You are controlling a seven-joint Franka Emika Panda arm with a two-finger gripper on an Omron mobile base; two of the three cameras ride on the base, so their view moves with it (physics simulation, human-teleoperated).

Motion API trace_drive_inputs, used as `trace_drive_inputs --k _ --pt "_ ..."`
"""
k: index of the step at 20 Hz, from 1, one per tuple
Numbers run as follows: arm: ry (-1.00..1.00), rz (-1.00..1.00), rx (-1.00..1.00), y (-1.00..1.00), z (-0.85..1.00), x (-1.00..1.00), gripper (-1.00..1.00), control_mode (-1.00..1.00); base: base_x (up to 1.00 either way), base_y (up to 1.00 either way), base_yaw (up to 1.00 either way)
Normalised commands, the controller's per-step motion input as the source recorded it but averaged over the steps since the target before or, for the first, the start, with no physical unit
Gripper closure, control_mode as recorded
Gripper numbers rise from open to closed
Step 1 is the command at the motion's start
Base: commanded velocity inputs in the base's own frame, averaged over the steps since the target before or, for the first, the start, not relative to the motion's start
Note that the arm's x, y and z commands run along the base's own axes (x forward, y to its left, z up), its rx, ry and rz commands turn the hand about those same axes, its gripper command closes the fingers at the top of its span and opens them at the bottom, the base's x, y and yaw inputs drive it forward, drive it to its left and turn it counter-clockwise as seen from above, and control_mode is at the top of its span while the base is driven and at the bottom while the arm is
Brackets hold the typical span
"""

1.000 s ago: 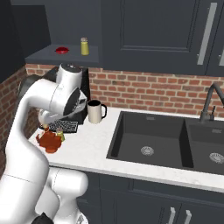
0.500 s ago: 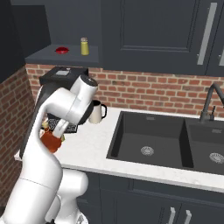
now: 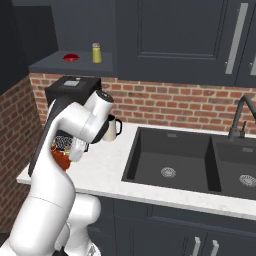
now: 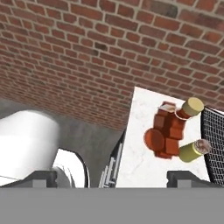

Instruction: Put the shaker and condiment bottle from the counter next to their counterparts in the cabinet.

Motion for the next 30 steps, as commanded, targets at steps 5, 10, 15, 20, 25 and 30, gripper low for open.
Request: trace_drive_inputs --k 5,10,15,20,25,30 --pt "-0.01 0.01 0.13 0.16 -0.32 0.22 -1.00 -1.00 0.00 0.00 0.00" --pt "0.00 0.00 0.12 0.21 -0.41 0.17 -1.00 -1.00 0.00 0.00 0.00" --pt "0.01 0.00 0.01 0.12 -0.22 0.24 -1.00 -1.00 0.00 0.00 0.00" --pt "0.00 -0.14 0.00 0.06 -0.06 0.00 -1.00 -1.00 0.00 0.00 0.00" --pt "0.00 -0.14 0.07 0.00 -0.21 0.00 -1.00 -1.00 0.00 0.00 0.00" --pt "0.00 -0.06 0.11 0.05 -0.26 0.13 -1.00 -1.00 0.00 0.00 0.00"
